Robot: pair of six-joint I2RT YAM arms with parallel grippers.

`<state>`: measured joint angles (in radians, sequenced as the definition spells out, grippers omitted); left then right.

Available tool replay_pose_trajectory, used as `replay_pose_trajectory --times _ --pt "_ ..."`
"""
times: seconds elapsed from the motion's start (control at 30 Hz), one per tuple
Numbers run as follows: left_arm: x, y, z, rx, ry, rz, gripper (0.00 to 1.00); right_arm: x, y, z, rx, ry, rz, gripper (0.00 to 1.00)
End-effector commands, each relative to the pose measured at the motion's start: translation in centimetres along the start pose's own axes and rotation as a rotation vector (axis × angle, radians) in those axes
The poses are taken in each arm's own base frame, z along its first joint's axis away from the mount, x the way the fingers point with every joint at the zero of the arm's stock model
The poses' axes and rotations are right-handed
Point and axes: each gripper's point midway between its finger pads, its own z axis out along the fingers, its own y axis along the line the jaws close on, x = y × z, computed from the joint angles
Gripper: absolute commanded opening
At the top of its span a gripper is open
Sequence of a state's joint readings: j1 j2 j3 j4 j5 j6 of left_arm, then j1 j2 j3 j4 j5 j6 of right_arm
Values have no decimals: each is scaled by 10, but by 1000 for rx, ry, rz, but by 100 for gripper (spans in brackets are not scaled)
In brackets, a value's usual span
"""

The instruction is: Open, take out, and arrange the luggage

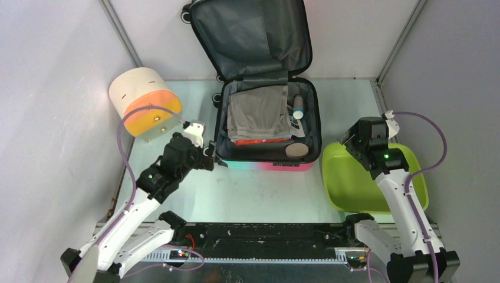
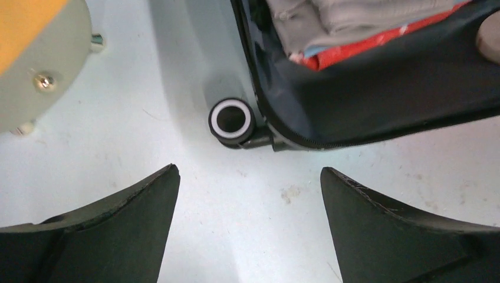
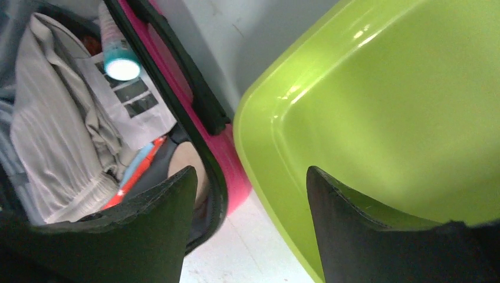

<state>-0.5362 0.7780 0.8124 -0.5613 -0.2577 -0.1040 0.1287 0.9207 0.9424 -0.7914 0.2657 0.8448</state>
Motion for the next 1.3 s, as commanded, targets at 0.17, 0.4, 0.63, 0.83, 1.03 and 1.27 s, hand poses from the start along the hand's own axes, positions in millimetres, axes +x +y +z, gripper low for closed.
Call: replay_pose_trajectory --times 0.17,0.4,0.63,0.83,1.03,1.27 --pt "-24 -2 -2 22 -187 -46 95 -27 20 20 -10 -86 168 68" --pt "-13 12 2 -52 -146 0 94 -28 -6 59 142 -61 315 67" --pt "-14 12 1 -51 -163 4 93 -21 -13 97 204 -3 381 57" --pt "-13 12 5 -55 -151 12 93 -15 -27 125 279 10 391 56" --pt "-12 18 6 -88 -152 15 92 -14 -29 144 272 18 279 31" --pt "-6 25 8 -130 -138 26 91 -14 -24 130 186 58 -79 3"
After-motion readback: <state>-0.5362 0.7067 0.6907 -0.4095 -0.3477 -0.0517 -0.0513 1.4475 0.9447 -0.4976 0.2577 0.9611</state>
